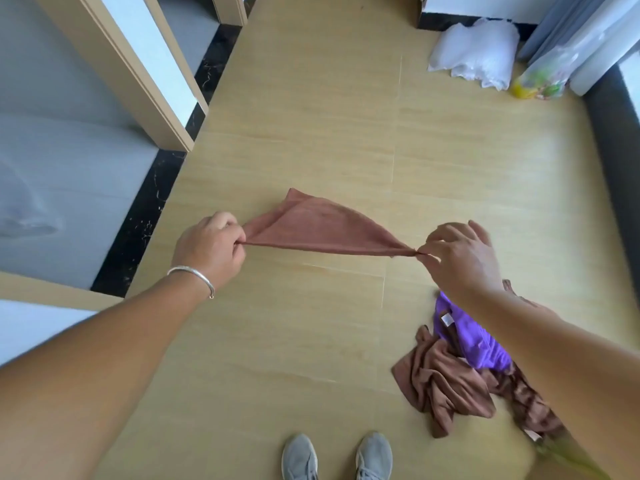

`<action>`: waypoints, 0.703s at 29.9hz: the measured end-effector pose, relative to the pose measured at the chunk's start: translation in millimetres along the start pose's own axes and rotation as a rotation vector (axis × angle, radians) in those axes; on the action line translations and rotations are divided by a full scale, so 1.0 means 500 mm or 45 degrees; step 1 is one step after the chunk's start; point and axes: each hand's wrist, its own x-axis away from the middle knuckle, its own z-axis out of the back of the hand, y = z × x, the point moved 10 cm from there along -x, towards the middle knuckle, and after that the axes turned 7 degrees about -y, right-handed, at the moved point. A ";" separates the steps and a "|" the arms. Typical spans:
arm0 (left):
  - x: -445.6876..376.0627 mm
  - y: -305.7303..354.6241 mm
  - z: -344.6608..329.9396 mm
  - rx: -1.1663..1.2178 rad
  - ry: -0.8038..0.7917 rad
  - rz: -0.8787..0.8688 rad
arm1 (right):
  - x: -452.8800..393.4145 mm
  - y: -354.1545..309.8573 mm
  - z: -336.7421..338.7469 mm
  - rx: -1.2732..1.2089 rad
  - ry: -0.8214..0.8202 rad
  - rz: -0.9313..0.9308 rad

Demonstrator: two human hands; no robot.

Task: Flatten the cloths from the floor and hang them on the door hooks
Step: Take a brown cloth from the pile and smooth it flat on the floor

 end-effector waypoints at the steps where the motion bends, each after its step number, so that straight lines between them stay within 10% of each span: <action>1: 0.029 -0.003 -0.039 0.018 -0.042 0.023 | 0.024 -0.001 -0.042 -0.006 -0.039 -0.008; 21: 0.518 -0.038 -0.643 -0.022 -0.997 0.255 | 0.401 0.004 -0.598 -0.032 -0.677 -0.136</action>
